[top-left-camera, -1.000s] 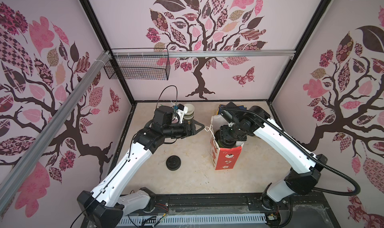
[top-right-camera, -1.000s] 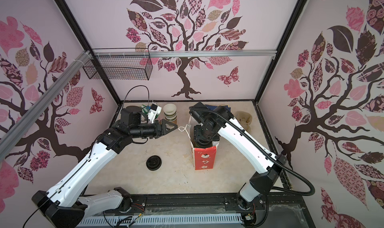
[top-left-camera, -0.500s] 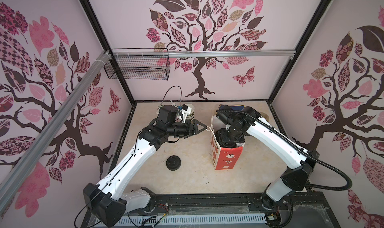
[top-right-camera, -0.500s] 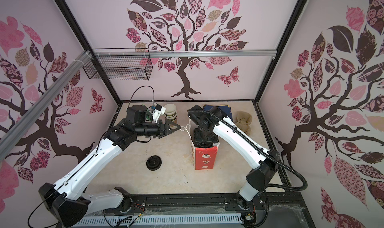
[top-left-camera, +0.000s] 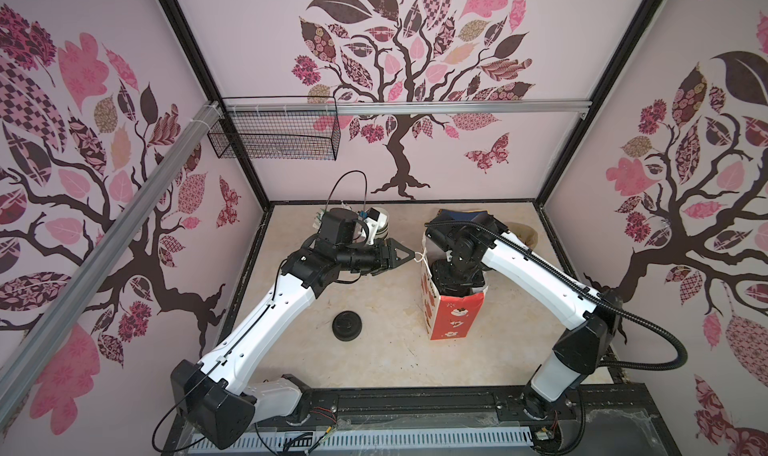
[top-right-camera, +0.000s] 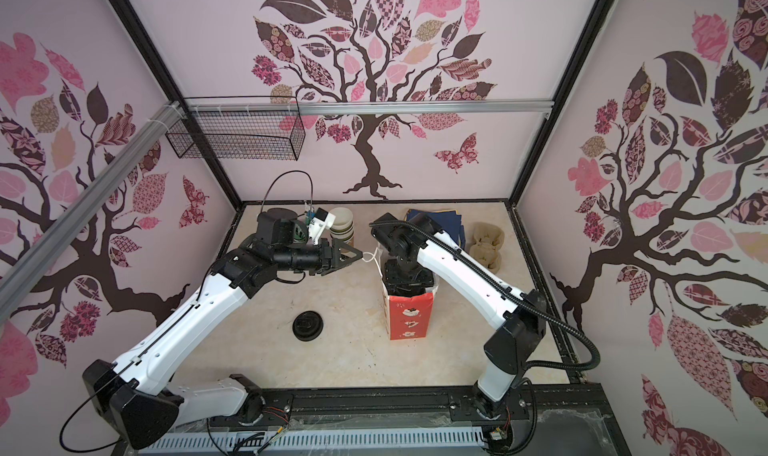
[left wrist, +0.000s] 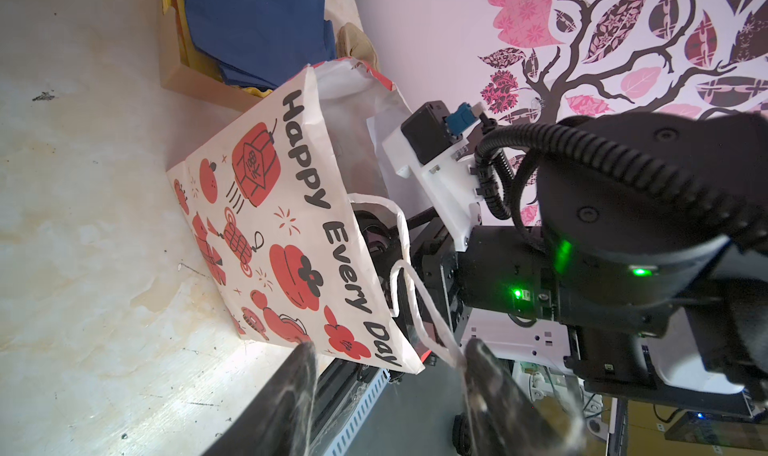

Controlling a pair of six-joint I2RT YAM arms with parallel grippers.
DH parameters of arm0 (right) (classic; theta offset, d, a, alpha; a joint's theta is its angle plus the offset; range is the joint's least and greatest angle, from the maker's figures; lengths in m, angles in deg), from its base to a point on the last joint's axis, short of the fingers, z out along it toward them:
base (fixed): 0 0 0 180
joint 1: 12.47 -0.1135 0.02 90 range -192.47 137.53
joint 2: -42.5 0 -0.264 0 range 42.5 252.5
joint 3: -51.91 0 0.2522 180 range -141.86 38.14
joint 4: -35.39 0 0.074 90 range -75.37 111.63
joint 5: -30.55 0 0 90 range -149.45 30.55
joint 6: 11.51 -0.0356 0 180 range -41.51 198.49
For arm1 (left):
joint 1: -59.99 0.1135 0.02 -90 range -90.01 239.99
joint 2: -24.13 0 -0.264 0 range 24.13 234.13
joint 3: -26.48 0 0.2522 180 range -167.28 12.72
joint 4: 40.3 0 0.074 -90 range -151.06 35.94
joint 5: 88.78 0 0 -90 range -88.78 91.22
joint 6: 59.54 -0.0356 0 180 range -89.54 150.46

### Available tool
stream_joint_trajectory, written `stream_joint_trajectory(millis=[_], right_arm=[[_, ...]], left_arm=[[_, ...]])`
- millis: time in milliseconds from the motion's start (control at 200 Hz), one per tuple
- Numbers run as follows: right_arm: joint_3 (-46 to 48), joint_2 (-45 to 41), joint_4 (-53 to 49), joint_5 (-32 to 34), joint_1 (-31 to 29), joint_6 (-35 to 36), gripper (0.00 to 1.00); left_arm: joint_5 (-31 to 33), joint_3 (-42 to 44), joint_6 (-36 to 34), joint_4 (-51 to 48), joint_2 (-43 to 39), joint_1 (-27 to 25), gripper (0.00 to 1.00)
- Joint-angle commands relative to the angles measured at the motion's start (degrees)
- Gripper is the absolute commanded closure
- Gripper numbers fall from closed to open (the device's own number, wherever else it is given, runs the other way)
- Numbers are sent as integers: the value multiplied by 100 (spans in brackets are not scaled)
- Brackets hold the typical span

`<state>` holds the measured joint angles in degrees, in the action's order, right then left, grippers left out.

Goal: Pack the takeout coffee
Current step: 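Lower the green cup into the bag beside the first cup with the right gripper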

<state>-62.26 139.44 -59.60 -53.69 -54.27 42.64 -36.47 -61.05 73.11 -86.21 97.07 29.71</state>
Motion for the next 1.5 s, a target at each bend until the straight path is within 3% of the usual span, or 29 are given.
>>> stream_joint_trajectory(millis=[0, 665, 1065, 1490], right_arm=[[-131, 174, -346, 90, 27, -217, 26], [-139, 494, -162, 232, 80, -106, 27], [246, 494, 179, 136, 168, 3, 27], [492, 597, 388, -90, 277, 161, 28]], left_arm=[[-102, -179, 19, 202, 45, -13, 48], [-283, -94, 114, 337, 121, -17, 84], [-328, -92, 59, 305, 166, -13, 100], [-279, -89, 8, 168, 178, -14, 100]])
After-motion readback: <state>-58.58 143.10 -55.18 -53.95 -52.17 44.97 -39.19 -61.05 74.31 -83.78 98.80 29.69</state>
